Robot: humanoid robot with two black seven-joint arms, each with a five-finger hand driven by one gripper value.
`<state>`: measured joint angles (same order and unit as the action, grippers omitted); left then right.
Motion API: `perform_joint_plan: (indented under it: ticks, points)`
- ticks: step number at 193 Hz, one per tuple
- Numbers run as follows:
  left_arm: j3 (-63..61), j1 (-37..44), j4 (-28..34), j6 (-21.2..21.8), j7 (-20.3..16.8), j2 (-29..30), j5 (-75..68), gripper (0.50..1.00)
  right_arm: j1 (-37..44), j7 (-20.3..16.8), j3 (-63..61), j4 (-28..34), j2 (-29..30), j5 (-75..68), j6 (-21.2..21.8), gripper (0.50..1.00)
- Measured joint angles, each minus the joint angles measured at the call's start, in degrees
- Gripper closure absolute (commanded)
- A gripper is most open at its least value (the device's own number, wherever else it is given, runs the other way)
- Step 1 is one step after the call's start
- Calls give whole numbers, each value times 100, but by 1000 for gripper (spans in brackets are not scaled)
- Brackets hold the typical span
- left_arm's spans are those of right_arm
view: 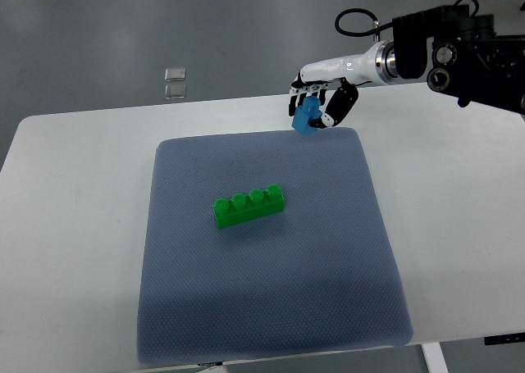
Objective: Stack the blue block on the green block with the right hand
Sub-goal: 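Lift the blue block and carry it toward the green brick, then lower the blue block onto the studs of the green brick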
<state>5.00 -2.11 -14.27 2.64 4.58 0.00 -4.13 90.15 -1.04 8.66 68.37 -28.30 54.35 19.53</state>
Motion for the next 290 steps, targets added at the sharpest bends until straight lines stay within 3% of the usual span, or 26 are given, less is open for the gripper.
perform_joint_plan:
  ticks: [37,77,116,171,290]
  points:
    - [0,-6,-30,0,0,0,-2,500,711,-267,144,392,28,-787,79,875]
    - [0,-8,-49,0,0,0,-9,500,843,-433,233,439,107,-1142,10,875]
    - [0,-9,-50,-1,-2,0,-10,500,844,-619,398,460,411,-1566,-376,875]
    - [0,-8,-42,-1,-1,0,-6,500,830,-643,754,467,976,-1579,-844,875]
    - [6,-7,-40,0,1,0,0,500,723,-652,1434,253,1997,-1232,-1148,875]
